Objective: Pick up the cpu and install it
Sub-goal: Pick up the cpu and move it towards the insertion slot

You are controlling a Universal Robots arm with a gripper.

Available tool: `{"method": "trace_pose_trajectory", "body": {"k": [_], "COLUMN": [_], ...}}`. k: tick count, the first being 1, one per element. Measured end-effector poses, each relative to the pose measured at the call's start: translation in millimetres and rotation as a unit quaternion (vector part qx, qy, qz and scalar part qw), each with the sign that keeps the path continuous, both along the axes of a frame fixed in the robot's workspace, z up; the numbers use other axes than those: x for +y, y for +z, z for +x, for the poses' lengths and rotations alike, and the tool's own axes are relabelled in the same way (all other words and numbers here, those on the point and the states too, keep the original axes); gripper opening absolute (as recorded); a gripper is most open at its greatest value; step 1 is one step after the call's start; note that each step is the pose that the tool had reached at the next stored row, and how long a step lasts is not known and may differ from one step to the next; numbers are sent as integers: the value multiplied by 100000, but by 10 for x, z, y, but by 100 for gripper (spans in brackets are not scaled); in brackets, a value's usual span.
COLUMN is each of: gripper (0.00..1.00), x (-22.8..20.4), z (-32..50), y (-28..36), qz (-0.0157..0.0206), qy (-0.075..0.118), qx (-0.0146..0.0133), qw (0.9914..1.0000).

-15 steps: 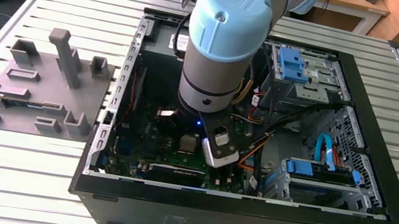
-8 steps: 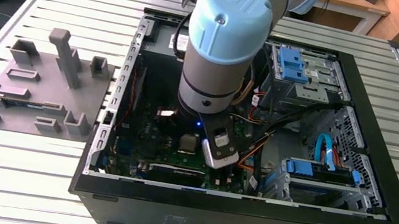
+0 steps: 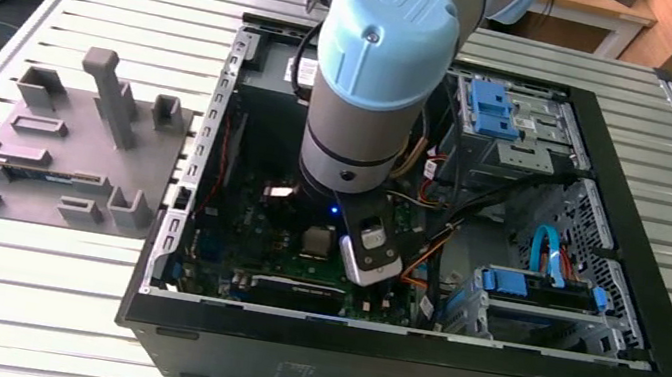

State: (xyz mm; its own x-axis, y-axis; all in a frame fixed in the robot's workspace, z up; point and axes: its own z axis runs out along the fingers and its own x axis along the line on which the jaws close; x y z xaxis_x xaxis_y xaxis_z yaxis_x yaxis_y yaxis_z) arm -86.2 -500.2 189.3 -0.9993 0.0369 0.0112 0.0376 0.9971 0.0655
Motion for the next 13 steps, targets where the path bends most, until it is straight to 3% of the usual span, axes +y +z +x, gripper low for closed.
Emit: {"method": "trace_pose_trajectory", "body": {"k": [13], "gripper": [47], "x": [-6], "z": [6], "y": [0], "qz": [-63], "qy": [-1], "qx": [-1], "qw": [100000]}}
